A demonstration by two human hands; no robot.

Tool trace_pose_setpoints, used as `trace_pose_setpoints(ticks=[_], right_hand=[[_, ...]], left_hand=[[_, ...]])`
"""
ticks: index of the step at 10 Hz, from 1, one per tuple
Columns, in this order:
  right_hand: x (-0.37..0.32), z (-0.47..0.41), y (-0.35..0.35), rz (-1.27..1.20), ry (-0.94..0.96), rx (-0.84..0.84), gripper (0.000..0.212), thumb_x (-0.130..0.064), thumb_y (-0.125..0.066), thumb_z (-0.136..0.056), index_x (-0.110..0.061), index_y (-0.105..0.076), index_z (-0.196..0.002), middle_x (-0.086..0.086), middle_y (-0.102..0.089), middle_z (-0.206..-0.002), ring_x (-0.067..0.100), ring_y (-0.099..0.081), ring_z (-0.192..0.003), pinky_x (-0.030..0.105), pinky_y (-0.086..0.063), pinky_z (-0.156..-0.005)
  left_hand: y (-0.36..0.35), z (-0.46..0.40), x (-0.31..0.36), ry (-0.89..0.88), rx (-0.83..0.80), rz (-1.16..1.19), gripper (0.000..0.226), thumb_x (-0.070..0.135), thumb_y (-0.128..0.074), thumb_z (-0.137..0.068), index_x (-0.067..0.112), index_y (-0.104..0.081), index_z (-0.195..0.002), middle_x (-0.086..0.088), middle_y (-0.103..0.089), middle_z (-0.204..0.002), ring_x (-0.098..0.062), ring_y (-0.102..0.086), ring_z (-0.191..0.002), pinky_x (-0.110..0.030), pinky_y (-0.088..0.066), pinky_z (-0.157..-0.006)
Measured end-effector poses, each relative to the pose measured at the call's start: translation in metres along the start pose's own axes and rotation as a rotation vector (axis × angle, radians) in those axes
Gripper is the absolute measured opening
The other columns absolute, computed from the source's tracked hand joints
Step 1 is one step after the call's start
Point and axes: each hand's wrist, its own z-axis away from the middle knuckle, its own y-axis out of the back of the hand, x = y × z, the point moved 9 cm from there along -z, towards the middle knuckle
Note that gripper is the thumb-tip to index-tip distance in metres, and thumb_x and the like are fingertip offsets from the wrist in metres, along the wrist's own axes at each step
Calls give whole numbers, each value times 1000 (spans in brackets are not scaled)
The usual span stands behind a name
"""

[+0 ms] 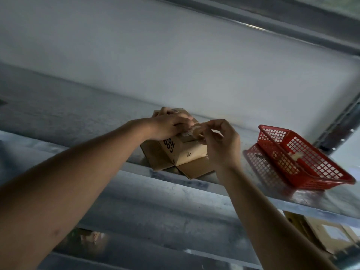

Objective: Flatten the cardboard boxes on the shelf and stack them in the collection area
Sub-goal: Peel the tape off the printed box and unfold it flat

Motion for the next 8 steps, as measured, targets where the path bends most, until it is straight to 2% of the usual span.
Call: trace_pose_setpoints(ticks=[1, 2, 3, 5, 7, 8], right_hand=[[14, -3, 7, -106, -109, 61, 8, -9, -63, -97, -14, -65, -92, 4, -77, -88, 24, -77, -85, 50, -65, -76], [25, -1, 11, -299, -218, 108, 5, -4, -60, -101, -1, -59, -98, 20, -73, -102, 29, -78, -87, 41, -65, -73], [31, 1, 12, -427, -297, 141, 6, 1, -63, -99, 6, -59, -98, 26, -73, -99, 33, -79, -83, 33, -64, -71], [41, 4, 12, -475, -426, 231, 2, 5, -69, -94, 6, -67, -94, 16, -78, -81, 29, -79, -80, 28, -62, -69], [45, 3, 13, -546, -551, 319, 2, 7, -69, -93, 7, -69, -91, 18, -77, -79, 25, -78, -74, 27, -61, -66], [45, 1, 17, -557, -561, 370, 3, 6, -70, -93, 7, -69, -90, 20, -76, -82, 24, -78, -74, 27, -62, -66]], left_hand=[[-4, -1, 0, -23, -36, -29, 25, 69, -33, -102, 93, -36, -108, 60, -23, -127, 0, -13, -133, -38, -5, -111], [-3, -2, -1, -48, -39, -55, 27, 69, -34, -101, 85, -42, -122, 49, -27, -148, -11, -14, -141, -46, -4, -118], [-4, -3, -1, -46, -46, -62, 27, 67, -37, -101, 86, -42, -119, 51, -27, -144, -12, -16, -142, -50, -6, -119], [-2, -2, 0, -44, -47, -60, 28, 65, -36, -102, 87, -41, -120, 47, -28, -151, -13, -16, -143, -50, -7, -121], [-2, -2, -3, -61, -56, -77, 30, 63, -36, -104, 83, -42, -125, 46, -28, -152, -15, -16, -145, -52, -8, -122], [-2, -3, -3, -69, -52, -94, 30, 63, -37, -103, 82, -40, -126, 53, -25, -144, -13, -18, -142, -41, -10, -117]])
